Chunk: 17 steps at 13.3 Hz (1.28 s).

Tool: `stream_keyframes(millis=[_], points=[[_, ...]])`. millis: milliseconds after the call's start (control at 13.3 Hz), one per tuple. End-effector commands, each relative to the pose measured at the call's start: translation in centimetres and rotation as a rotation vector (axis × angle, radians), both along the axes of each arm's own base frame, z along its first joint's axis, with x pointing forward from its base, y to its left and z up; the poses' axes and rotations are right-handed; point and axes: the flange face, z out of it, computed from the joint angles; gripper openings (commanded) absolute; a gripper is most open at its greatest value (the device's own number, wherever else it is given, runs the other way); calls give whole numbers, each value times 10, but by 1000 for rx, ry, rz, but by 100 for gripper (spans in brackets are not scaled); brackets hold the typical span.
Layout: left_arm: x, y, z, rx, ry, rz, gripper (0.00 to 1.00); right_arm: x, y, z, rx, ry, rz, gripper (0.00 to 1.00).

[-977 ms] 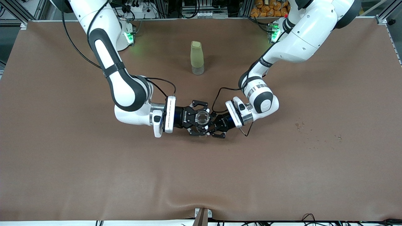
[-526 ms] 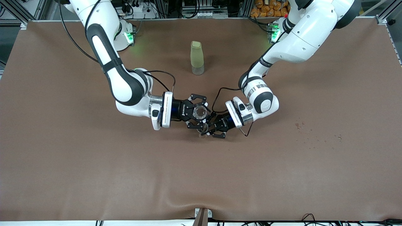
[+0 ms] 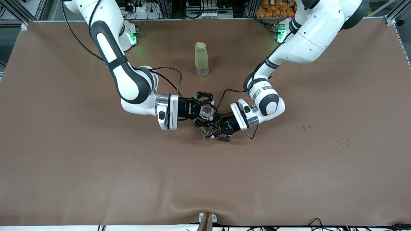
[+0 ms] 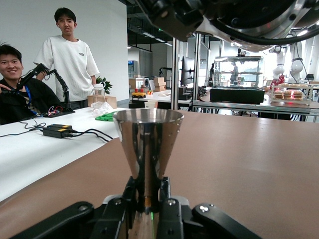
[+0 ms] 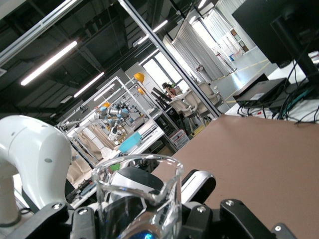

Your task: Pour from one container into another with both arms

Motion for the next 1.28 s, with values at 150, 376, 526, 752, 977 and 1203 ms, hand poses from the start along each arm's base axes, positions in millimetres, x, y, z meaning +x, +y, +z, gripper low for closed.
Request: stream_keyframes(millis=[150, 376, 526, 752, 977, 1203], points=[[1, -4, -3, 42, -118, 2, 0, -9, -2, 7, 23, 116, -21, 0], [1, -4, -3, 42, -118, 2, 0, -9, -2, 9, 36, 200, -22, 0], [1, -5, -3, 41, -117, 2, 0, -10, -1, 9, 45, 237, -24, 0], [1, -4, -3, 42, -116, 3, 0, -10, 0, 9, 60, 313, -31, 0], [1, -4, -3, 42, -117, 3, 0, -17, 4, 2, 76, 349, -38, 0], [1, -4, -3, 42, -116, 3, 0, -19, 5, -2, 109, 378, -53, 0]])
